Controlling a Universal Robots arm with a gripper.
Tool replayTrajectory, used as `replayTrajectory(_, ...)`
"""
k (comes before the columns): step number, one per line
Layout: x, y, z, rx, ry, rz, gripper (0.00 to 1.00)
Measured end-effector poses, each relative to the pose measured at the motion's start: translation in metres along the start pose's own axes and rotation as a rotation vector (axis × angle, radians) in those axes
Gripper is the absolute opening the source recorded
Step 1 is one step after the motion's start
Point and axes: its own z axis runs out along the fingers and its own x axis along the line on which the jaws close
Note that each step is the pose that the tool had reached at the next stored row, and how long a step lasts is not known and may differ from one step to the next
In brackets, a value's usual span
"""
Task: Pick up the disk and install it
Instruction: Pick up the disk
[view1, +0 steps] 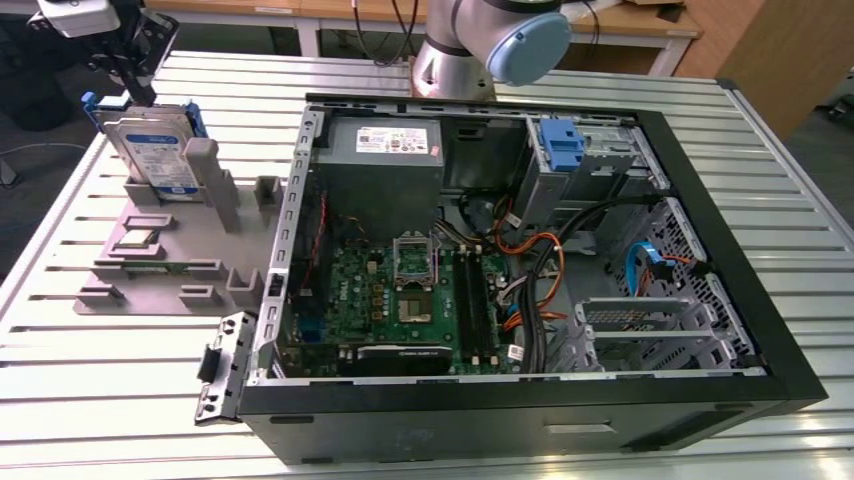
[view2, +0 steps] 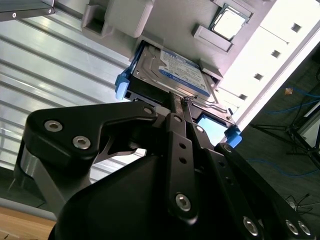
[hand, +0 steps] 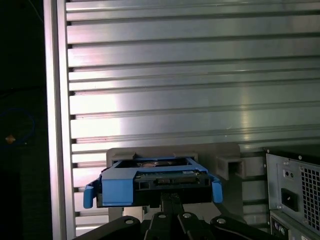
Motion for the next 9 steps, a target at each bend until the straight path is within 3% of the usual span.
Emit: replayTrajectory(9,0.0006,-0.0001,0.0000,0.0000,0.0000,0.000,0.10)
